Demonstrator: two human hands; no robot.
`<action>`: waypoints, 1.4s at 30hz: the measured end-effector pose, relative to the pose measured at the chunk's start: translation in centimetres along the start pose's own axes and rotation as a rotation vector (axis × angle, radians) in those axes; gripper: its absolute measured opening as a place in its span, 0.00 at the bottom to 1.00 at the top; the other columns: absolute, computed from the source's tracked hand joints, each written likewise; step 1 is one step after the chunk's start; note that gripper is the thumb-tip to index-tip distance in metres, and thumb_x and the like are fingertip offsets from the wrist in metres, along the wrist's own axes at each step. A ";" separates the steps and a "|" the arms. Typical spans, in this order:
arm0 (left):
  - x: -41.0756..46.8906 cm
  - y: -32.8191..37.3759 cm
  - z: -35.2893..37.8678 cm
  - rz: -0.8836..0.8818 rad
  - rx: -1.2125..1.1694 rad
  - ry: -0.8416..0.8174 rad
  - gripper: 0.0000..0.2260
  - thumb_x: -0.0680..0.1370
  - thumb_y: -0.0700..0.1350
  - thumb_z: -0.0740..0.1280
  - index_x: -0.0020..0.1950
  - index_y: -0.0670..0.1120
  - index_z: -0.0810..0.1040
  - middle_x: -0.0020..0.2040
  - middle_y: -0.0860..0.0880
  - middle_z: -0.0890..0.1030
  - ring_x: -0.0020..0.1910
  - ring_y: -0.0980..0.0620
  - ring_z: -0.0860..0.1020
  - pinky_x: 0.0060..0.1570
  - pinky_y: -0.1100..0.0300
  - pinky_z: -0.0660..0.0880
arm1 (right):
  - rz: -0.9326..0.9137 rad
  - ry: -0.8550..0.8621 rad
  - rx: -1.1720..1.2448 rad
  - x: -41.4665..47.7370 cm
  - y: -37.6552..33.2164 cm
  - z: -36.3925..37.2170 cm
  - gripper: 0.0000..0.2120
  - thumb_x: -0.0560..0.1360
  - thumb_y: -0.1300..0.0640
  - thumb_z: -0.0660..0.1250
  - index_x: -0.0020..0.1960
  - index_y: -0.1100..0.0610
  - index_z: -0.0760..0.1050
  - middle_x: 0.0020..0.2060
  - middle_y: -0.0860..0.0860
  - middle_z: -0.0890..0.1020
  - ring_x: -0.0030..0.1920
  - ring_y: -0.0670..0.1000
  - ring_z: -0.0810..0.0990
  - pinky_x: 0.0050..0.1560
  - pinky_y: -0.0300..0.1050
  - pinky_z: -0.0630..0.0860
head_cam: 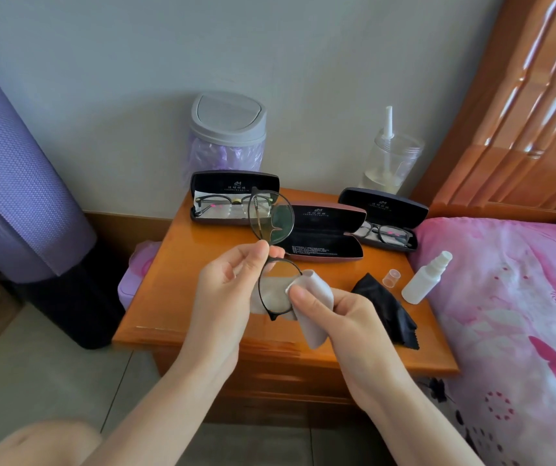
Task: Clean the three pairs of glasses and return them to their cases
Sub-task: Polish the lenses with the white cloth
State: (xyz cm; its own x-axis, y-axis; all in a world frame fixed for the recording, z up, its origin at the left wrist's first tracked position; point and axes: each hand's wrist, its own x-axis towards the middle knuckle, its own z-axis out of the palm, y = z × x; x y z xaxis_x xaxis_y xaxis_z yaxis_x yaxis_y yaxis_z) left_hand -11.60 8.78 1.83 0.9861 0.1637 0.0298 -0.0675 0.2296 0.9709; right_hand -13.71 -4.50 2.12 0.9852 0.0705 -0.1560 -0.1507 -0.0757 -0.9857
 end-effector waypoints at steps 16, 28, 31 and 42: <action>-0.2 0.2 0.0 -0.011 -0.001 0.015 0.14 0.69 0.57 0.63 0.44 0.49 0.82 0.39 0.58 0.84 0.46 0.61 0.82 0.38 0.65 0.77 | 0.015 -0.043 -0.065 0.2 -0.3 1.3 0.06 0.66 0.52 0.75 0.40 0.53 0.83 0.33 0.47 0.83 0.34 0.41 0.79 0.34 0.29 0.75; -0.1 0.4 -0.2 0.035 0.048 0.031 0.13 0.69 0.57 0.62 0.43 0.51 0.81 0.39 0.56 0.84 0.42 0.59 0.82 0.31 0.68 0.77 | 0.014 -0.055 0.069 0.7 -0.2 2.0 0.18 0.63 0.46 0.72 0.44 0.58 0.84 0.38 0.52 0.84 0.37 0.43 0.80 0.37 0.28 0.75; -0.1 0.6 -0.4 0.024 0.028 0.031 0.12 0.69 0.55 0.63 0.43 0.51 0.81 0.37 0.55 0.84 0.41 0.59 0.82 0.29 0.68 0.77 | 0.003 -0.065 -0.014 0.8 -0.1 1.1 0.10 0.66 0.49 0.74 0.41 0.56 0.83 0.32 0.47 0.83 0.33 0.41 0.79 0.36 0.28 0.75; 0.1 0.7 -0.7 0.040 0.050 0.010 0.10 0.74 0.54 0.63 0.43 0.51 0.82 0.42 0.57 0.85 0.48 0.61 0.81 0.47 0.70 0.73 | -0.139 -0.037 -0.041 1.3 -0.5 -2.7 0.14 0.71 0.49 0.66 0.51 0.57 0.82 0.42 0.54 0.87 0.45 0.53 0.85 0.51 0.47 0.80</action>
State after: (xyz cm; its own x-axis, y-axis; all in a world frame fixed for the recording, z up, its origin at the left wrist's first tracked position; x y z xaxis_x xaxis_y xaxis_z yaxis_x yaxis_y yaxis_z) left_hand -11.61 9.64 2.34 0.9811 0.1815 0.0672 -0.0994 0.1746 0.9796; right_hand -12.09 -7.08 2.61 0.9926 0.1193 -0.0211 -0.0087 -0.1030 -0.9946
